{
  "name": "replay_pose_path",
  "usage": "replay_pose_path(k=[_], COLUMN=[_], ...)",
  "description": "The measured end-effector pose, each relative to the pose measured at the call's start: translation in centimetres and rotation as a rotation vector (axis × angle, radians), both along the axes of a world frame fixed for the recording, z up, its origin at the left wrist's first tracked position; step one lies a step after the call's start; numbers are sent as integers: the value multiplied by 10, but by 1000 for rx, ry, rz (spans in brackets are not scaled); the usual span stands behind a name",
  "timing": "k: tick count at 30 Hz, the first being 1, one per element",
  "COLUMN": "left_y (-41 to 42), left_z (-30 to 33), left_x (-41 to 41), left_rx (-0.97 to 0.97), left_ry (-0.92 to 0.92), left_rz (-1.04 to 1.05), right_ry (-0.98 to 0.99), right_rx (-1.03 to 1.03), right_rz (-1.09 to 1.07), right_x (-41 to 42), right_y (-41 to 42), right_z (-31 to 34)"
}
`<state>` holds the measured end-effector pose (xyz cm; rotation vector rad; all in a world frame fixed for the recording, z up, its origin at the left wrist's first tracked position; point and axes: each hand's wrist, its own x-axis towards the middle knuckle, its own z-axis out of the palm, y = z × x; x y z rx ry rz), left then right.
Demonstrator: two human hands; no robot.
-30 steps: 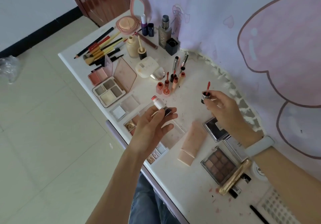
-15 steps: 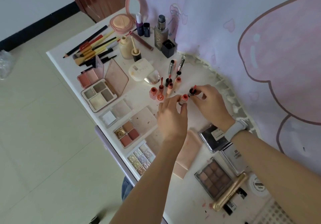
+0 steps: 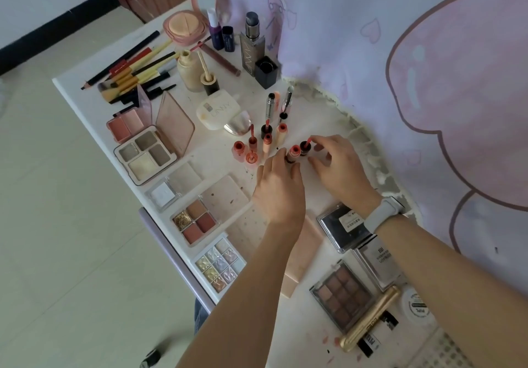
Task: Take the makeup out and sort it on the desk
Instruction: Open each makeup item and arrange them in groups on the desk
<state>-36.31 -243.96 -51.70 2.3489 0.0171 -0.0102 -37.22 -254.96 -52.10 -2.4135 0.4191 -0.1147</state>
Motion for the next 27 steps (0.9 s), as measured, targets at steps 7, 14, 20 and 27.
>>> replay_pose_path(k=[7, 14, 20, 27], left_y=[30, 88, 111, 126], left_z=[19, 34, 36, 39], left_x=[-30, -49, -68, -94], left_rx=[-83, -98, -113, -85], left_ry=[15, 32, 69, 124], left_rz=[-77, -124, -233, -476], right_ry=[5, 209, 278, 81], right_rx=[26, -325, -639, -648], right_rz=[19, 706, 797, 808], right_x=[-55, -99, -101, -103], right_y=[9, 39, 53, 53], right_z=[28, 39, 36, 43])
